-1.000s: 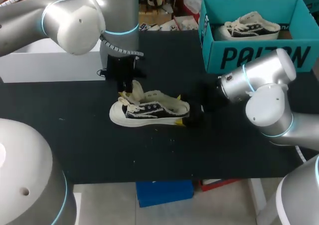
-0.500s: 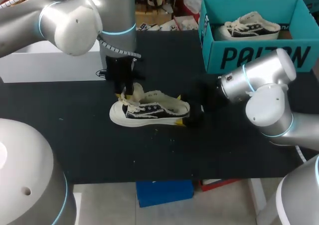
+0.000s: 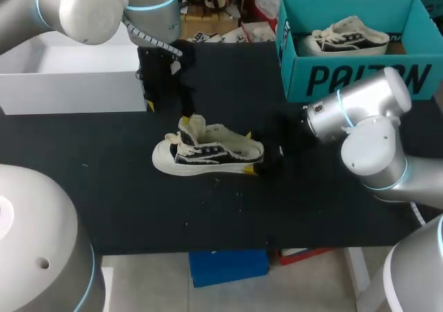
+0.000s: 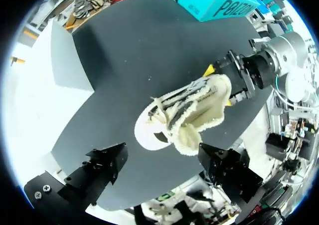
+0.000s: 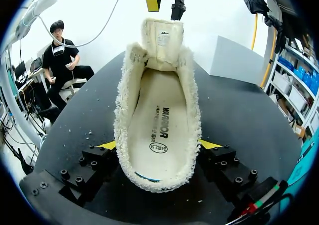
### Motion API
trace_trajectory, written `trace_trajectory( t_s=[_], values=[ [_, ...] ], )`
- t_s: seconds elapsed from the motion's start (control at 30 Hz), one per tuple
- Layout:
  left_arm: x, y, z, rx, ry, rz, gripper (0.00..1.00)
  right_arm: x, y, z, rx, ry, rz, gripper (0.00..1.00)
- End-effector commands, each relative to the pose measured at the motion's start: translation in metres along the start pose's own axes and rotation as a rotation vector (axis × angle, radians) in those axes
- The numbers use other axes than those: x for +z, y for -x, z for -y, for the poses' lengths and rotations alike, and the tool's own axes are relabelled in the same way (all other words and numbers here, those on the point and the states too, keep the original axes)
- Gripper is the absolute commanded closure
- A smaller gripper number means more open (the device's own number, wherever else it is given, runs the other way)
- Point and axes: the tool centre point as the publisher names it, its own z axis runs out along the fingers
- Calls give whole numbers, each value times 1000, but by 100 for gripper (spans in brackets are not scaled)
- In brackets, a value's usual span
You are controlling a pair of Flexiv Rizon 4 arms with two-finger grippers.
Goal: Take the shoe out of the shoebox, open the shoe tongue, remove and reinsert the insole, then place the shoe into the shoebox
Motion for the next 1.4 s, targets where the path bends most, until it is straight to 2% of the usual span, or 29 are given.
trace_trajectory(
  t_s=[0.03, 0.3, 0.4, 0.67, 1.17, 1.27, 1.4],
  values=[
    [-3, -6, -1, 409, 38, -29, 100, 1, 0, 2, 1, -1, 1, 100],
    [8, -30, -4, 744, 129, -80, 100, 1, 0, 2, 1, -1, 1, 100],
    [5, -39, -3, 845, 154, -139, 100, 1, 0, 2, 1, -1, 1, 100],
    [5, -58, 13, 965, 194, -209, 100, 1, 0, 2, 1, -1, 1, 100],
    [6, -58, 16, 965, 203, -224, 100, 1, 0, 2, 1, -1, 1, 100],
    [11, -46, 12, 956, 177, -230, 100, 1, 0, 2, 1, -1, 1, 100],
    [19, -47, 12, 965, 150, -237, 100, 1, 0, 2, 1, -1, 1, 100]
  ],
)
